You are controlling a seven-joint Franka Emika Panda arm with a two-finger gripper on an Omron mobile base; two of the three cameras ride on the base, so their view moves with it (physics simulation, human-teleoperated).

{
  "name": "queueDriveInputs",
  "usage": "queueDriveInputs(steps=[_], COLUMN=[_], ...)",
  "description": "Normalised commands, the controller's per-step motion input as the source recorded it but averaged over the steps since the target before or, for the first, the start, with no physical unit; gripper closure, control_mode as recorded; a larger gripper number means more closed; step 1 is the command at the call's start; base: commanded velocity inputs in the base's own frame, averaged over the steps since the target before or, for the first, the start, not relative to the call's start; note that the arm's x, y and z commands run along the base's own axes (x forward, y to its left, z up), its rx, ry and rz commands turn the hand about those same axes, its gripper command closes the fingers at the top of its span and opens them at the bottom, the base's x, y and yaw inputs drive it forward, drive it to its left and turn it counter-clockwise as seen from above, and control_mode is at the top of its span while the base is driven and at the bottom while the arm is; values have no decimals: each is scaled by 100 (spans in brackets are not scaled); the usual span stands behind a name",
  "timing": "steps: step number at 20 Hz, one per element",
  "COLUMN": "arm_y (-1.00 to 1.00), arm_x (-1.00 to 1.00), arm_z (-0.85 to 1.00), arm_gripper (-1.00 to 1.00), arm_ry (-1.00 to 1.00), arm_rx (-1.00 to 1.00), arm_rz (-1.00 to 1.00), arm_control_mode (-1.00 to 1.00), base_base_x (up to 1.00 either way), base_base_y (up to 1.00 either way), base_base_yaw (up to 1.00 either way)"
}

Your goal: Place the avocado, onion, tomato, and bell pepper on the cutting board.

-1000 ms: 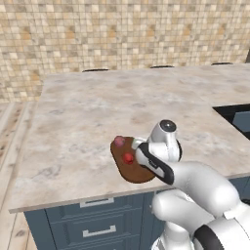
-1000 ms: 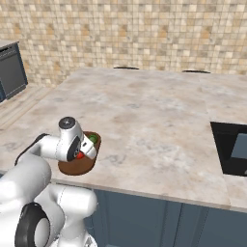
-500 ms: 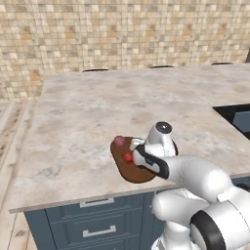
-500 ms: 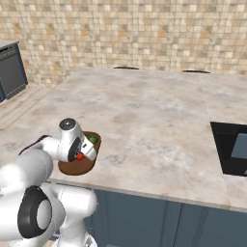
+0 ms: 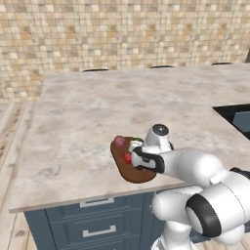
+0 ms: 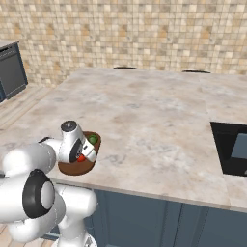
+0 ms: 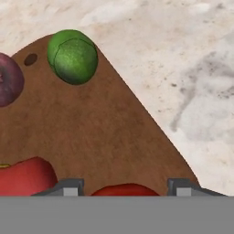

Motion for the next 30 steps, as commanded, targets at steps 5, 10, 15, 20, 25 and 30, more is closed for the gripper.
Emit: queueDriveInputs(steps=[5, 10, 15, 20, 25, 30], arm_y=[0, 0, 0, 2, -1, -6], arm_x=[7, 7, 6, 5, 0, 0], arm_z=[-23, -22, -22, -14, 0, 8], arm_gripper=[100, 100, 100, -100, -100, -100], arm_ry=[0, 0, 0, 0, 0, 0], arm_rx=[0, 0, 0, 0, 0, 1], arm_rz=[-2, -2, -2, -2, -1, 0], arm_control_mode=[-100, -100, -100, -100, -100, -100], base_base_x=[0, 0, 0, 0, 0, 0], base_base_y=[0, 0, 0, 0, 0, 0], base_base_yaw=[0, 0, 0, 0, 0, 0])
